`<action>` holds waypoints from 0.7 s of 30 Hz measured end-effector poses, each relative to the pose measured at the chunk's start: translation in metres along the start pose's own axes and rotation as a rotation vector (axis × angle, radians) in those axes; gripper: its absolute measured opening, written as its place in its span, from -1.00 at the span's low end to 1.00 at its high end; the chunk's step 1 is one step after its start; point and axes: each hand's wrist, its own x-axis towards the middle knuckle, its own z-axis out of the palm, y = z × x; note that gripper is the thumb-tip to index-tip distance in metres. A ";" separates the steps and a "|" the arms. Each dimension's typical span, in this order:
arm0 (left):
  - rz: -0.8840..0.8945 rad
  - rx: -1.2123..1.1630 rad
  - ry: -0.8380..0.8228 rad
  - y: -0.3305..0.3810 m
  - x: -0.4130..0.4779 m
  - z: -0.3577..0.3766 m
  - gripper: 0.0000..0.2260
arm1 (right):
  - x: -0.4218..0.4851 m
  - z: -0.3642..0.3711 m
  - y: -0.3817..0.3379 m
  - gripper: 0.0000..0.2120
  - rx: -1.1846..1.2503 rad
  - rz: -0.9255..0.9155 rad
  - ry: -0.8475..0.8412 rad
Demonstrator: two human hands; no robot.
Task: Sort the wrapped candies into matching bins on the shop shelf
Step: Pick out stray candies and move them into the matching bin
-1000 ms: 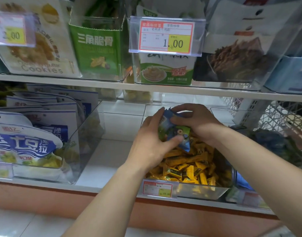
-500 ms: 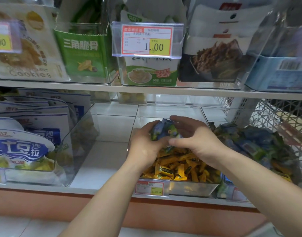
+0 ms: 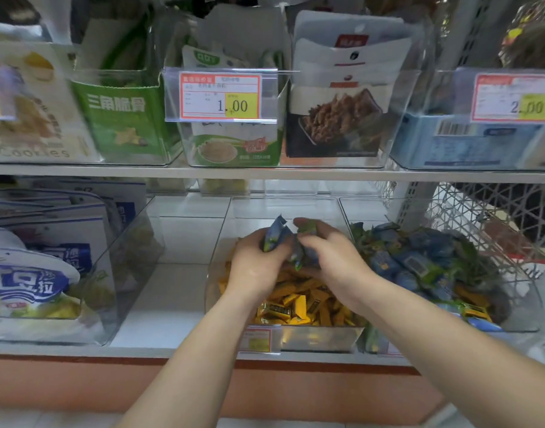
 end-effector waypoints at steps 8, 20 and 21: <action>0.108 0.198 -0.168 0.009 -0.005 0.024 -0.79 | -0.007 -0.022 -0.008 -0.71 0.034 0.074 0.083; 0.267 0.472 -0.288 0.016 -0.007 0.038 -0.51 | -0.005 -0.078 -0.029 -0.80 -0.120 -0.155 0.219; 0.234 0.425 -0.215 0.014 -0.001 0.030 -0.51 | -0.002 -0.089 -0.032 -0.80 -0.283 -0.255 0.268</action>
